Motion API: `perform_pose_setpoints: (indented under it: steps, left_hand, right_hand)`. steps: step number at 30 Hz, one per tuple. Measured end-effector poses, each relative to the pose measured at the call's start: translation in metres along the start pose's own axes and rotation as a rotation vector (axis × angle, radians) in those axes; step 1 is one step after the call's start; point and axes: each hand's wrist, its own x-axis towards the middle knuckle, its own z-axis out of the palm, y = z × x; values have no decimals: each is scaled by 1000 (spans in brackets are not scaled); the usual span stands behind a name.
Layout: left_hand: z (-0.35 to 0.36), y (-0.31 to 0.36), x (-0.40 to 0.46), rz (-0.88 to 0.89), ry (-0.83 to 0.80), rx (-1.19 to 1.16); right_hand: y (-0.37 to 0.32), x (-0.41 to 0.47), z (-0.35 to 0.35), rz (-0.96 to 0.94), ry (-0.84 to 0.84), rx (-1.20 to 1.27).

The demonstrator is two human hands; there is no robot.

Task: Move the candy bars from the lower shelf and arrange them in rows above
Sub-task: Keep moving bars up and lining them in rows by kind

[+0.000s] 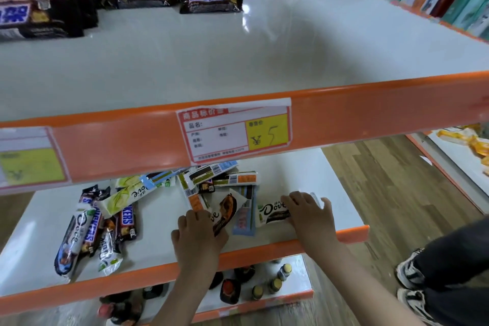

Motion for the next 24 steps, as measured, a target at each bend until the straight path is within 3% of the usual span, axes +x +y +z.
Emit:
perform_pose_setpoints:
  steps: [12, 20, 24]
  left_hand:
    - [-41, 3, -22, 171, 89, 30]
    - [-96, 10, -46, 75, 0, 116]
    - [-119, 10, -64, 86, 35, 94]
  right_hand:
    - [-29, -19, -51, -63, 58, 37]
    - [-47, -46, -92, -70, 170, 39]
    - [-53, -61, -115, -83, 183, 24]
